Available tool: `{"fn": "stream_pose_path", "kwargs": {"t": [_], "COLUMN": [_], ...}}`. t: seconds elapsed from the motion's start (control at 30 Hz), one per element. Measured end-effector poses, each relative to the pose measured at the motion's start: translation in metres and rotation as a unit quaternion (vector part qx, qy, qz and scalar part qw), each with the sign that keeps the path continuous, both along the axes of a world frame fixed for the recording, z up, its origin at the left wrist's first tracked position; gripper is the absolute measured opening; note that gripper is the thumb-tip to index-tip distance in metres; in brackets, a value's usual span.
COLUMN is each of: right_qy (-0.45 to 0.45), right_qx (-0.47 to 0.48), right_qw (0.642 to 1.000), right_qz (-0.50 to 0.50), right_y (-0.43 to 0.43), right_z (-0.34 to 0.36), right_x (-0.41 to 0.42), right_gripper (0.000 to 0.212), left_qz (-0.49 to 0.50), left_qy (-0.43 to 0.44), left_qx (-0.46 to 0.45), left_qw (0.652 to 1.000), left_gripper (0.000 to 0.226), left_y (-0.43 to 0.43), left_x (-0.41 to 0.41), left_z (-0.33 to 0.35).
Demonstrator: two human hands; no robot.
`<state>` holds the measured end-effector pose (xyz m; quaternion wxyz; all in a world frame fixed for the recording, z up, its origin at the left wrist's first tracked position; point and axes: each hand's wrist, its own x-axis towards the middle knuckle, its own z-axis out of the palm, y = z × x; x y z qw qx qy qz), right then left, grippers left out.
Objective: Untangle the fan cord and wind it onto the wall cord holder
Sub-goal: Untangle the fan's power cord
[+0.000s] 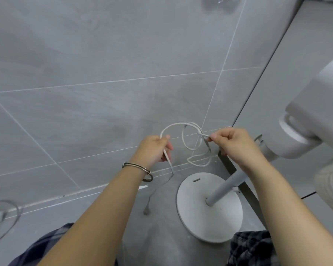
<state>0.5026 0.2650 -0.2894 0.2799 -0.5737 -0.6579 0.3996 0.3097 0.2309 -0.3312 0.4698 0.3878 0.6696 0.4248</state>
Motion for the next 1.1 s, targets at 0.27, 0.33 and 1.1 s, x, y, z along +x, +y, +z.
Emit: {"fn": "stream_pose_path", "kwargs": {"t": [0.27,0.33,1.1], "right_qy": [-0.084,-0.074,-0.228], "right_qx": [-0.010,-0.017,0.139], "right_qw": [0.992,0.992,0.953], "right_qz": [0.098,0.104,0.144], "right_y": [-0.003,-0.005,-0.009], "right_z": [0.000,0.002,-0.008], "right_x": [-0.002,-0.002,-0.011], "right_gripper": [0.019,0.017,0.016], "left_qz": [0.009,-0.024,-0.039], "left_qy": [0.038,0.088,-0.129], "left_qx": [0.037,0.061,0.126], "left_qw": [0.999,0.994,0.983], "left_gripper": [0.053,0.053,0.015], "left_y": [-0.002,-0.003,-0.010], "left_x": [-0.002,0.001,0.006], "left_z": [0.003,0.002,0.019]}}
